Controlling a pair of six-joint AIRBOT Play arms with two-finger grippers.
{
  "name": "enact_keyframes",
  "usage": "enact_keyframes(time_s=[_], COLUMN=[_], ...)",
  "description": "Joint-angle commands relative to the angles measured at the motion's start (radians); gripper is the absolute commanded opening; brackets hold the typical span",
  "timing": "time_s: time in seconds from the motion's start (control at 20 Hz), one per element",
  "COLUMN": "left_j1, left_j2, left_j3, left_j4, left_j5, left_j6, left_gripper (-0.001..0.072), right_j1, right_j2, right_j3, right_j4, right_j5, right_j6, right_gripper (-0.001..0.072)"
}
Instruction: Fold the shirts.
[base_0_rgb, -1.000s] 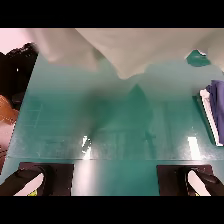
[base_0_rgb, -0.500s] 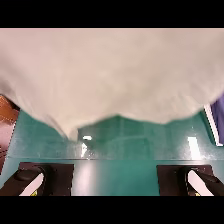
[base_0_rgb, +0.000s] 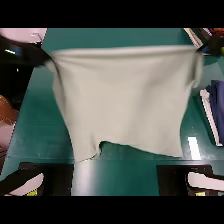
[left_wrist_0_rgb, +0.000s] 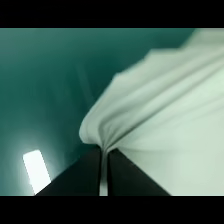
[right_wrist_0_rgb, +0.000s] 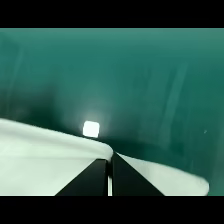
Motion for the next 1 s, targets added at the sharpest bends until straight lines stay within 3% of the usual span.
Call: enact_keyframes(time_s=[0.0,0.15,0.35,0.4,0.45,0.5,0.55,0.6,0.8,0.95], left_j1=[0.001,0.0,0.0,0.0,0.001,0.005,0.014,0.03,0.16,0.244], left_j2=[-0.219,-0.383,-0.446,-0.446,-0.446,-0.445,-0.442,-0.439,-0.381,-0.306], left_j3=[-0.149,-0.141,-0.141,-0.141,-0.141,-0.141,-0.14,-0.13,-0.065,-0.145], left_j4=[0.001,-0.001,-0.001,-0.001,0.0,-0.002,-0.002,-0.002,-0.013,-0.032], left_j5=[0.178,0.327,0.471,0.481,0.486,0.481,0.465,0.436,0.156,0.008], left_j6=[-0.001,-0.002,-0.035,-0.039,-0.057,-0.074,-0.096,-0.115,-0.108,-0.055], left_gripper=[0.0027,0.0027,0.0028,0.0078,0.0361,0.0537,0.0534,0.0534,0.0534,0.0534], right_j1=[0.053,0.071,0.084,0.084,0.084,0.081,0.079,0.072,0.028,0.001], right_j2=[-0.201,-0.291,-0.33,-0.332,-0.332,-0.332,-0.332,-0.332,-0.294,-0.19], right_j3=[-0.057,-0.056,-0.056,-0.056,-0.056,-0.05,-0.038,-0.015,0.08,-0.013], right_j4=[-0.007,0.021,0.037,0.038,0.038,0.039,0.039,0.039,0.038,0.037], right_j5=[-0.15,-0.278,-0.374,-0.386,-0.399,-0.4,-0.386,-0.353,-0.129,-0.029], right_j6=[0.001,0.001,0.001,0.001,0.001,0.002,0.002,0.002,-0.01,-0.062], right_gripper=[0.0016,0.0016,0.0018,0.002,0.0033,0.0177,0.035,0.0383,0.0381,0.0381])
